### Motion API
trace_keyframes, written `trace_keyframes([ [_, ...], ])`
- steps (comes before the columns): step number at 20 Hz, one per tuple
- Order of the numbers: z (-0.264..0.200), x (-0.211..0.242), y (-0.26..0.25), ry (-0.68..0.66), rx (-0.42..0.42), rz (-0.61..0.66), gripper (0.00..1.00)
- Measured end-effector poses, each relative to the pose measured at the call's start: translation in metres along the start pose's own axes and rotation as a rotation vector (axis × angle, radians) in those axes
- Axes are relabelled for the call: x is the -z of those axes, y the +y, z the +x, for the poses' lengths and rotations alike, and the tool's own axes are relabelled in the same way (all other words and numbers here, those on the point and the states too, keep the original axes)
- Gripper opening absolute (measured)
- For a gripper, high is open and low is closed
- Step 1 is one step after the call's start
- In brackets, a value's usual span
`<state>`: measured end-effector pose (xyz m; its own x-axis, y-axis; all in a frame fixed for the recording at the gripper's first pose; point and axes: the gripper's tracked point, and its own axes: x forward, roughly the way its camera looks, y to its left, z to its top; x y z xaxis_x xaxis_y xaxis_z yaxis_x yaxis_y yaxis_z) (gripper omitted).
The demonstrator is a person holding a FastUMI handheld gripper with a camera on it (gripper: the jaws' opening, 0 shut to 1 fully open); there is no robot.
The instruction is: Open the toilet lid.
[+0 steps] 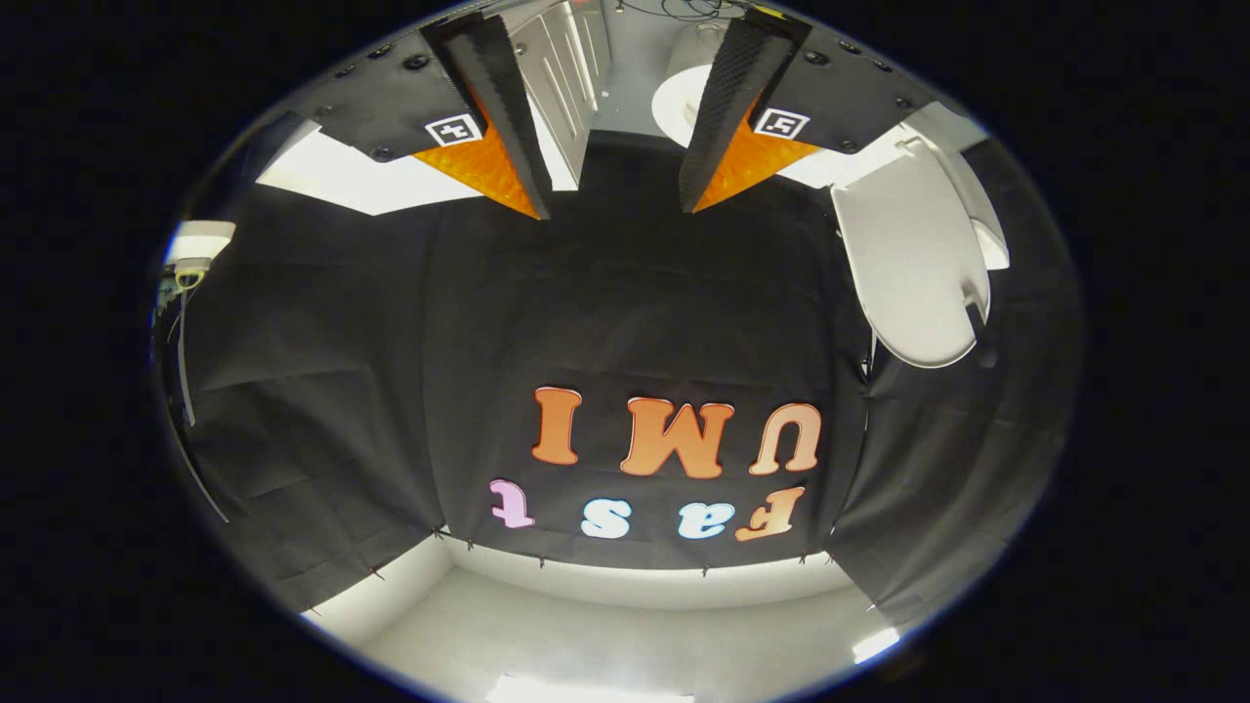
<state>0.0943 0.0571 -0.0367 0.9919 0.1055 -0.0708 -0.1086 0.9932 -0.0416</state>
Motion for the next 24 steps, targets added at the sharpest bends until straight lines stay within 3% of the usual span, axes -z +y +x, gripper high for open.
trace_keyframes([
  [4,-0.008,0.022,-0.006,0.026,0.01,0.074,0.94],
  [24,-0.009,0.037,-0.011,0.079,0.023,0.084,0.95],
])
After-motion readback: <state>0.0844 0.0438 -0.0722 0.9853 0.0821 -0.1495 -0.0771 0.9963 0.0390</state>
